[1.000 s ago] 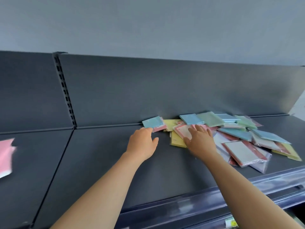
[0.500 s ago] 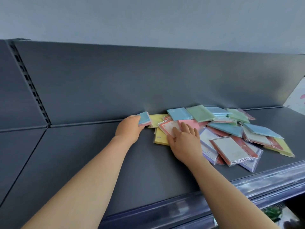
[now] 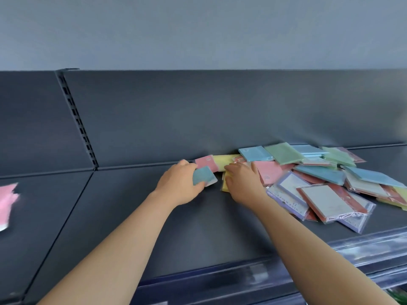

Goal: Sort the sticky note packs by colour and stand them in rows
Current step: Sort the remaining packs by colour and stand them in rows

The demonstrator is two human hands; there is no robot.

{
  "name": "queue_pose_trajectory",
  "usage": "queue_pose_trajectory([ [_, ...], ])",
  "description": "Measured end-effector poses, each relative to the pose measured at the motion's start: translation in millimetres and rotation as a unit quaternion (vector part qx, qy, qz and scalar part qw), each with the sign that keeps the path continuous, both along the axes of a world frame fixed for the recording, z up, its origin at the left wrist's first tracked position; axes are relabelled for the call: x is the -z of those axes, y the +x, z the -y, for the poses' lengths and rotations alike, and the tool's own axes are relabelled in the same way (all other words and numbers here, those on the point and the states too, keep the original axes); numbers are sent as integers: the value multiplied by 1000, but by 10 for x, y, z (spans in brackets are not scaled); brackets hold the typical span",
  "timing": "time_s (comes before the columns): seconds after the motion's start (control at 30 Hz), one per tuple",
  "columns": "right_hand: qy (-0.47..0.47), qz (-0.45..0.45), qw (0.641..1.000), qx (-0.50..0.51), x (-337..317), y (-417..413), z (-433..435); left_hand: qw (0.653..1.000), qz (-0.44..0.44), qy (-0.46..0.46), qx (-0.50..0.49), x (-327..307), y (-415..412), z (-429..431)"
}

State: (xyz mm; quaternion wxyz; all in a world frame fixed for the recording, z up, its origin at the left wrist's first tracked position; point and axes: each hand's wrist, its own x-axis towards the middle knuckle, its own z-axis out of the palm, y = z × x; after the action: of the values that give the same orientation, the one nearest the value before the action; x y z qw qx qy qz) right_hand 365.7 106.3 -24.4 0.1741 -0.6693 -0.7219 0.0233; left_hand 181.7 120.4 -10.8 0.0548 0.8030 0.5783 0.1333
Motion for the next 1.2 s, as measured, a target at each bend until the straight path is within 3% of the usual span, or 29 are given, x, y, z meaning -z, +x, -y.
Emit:
queue_pose_trajectory([
  [0.1,-28,3,1000,-5,-38,-58,-92,999,8,-43,8,30,-7,-11],
  [0.33,-32,-3,999,-10,-67,-293,-313,991,32,1,-133,170,-418,-120],
  [0.47,-40,13,999,-11,-10,-448,-419,987,79,-11,-140,217,-481,-128],
  [0.87,-12,-97,995,-20,-109,-609,-296,955,246,-58,-157,155,-540,-145],
  [1.03,-16,-120,992,-24,-119,-610,-275,956,226,-84,-168,62,-503,-98],
  [1.2,-28,-212,976,-28,-175,-601,-255,943,254,-102,-188,0,-555,-8],
])
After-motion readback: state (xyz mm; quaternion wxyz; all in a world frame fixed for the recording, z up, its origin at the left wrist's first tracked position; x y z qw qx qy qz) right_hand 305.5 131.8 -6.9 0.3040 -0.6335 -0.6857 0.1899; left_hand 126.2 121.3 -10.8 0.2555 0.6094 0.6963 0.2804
